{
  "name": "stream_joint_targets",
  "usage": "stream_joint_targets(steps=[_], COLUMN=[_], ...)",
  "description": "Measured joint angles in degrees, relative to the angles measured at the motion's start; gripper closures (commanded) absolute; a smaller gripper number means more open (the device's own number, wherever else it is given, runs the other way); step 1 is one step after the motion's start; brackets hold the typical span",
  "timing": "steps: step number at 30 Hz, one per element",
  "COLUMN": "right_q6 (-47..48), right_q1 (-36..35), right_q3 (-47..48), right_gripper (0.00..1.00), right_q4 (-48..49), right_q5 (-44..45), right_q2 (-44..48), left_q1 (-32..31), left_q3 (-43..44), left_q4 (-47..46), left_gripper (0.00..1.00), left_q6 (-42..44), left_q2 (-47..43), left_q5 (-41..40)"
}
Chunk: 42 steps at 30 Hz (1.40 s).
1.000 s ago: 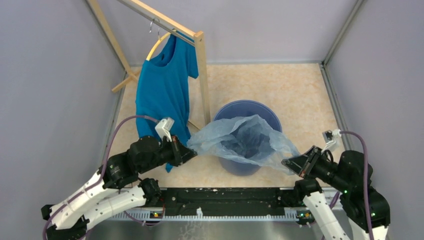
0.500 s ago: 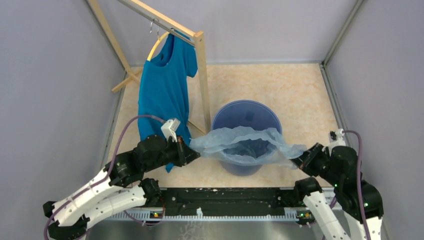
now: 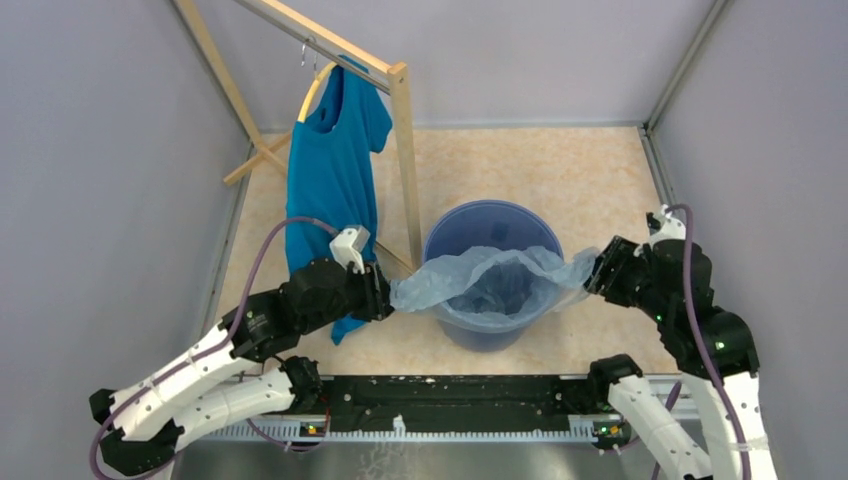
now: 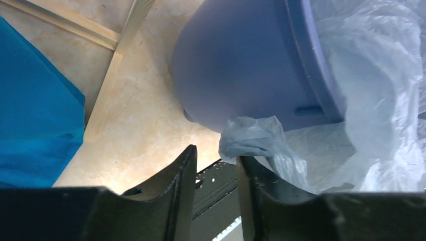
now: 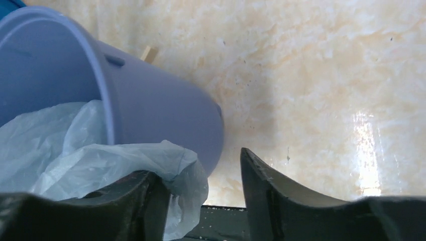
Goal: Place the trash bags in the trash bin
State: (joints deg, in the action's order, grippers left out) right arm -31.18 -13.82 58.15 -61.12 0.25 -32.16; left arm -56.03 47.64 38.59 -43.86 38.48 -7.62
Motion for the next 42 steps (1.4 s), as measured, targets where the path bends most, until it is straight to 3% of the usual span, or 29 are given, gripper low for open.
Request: stream_joint_targets(steps=[7,9,15,18,22,27,31,37,42], right_q6=[3.85,4.83,8.98,11.34,14.73,17.81,20.31,23.54,24.17], right_q1=[0.0,0.0,-0.02,-0.02,-0.04,-0.04,-0.04,-0.04,-0.04], right_q3=[8.52,11.74,17.77,18.88,19.19,18.05,17.22,14.47,11.89], right_gripper=[0.25,0.23,0.17,0.11,0.11,0.11,0.11,0.21,0.33], right_q4=[-6.36,-8.41,-11.13,-11.15,-8.7,-3.06,0.11,2.97,5.4], right_q5=[-2.1,-2.38,-5.84,-8.61,-12.61,-16.37,-17.53,-18.71,-20.28], right_q2=[2.29,2.45,3.06,3.19,3.06,1.29,-1.49,-3.67,-4.59], left_q1=[0.0,0.0,0.0,0.0,0.0,0.0,0.0,0.0,0.0], left_q3=[4.81,6.58,15.06,20.0,24.85,27.8,30.67,30.4,29.57], left_q4=[4.55,6.95,13.44,14.34,13.49,11.17,10.8,11.23,11.39], left_gripper=[0.07,0.02,0.01,0.01,0.01,0.01,0.01,0.01,0.09], left_q6=[5.9,8.76,14.86,16.65,18.75,22.53,27.19,32.39,33.59], left_q2=[-1.44,-3.15,-7.37,-8.39,-8.04,-2.73,6.38,14.29,14.62], left_q5=[2.25,4.24,9.16,10.71,12.55,14.91,15.28,15.32,13.9])
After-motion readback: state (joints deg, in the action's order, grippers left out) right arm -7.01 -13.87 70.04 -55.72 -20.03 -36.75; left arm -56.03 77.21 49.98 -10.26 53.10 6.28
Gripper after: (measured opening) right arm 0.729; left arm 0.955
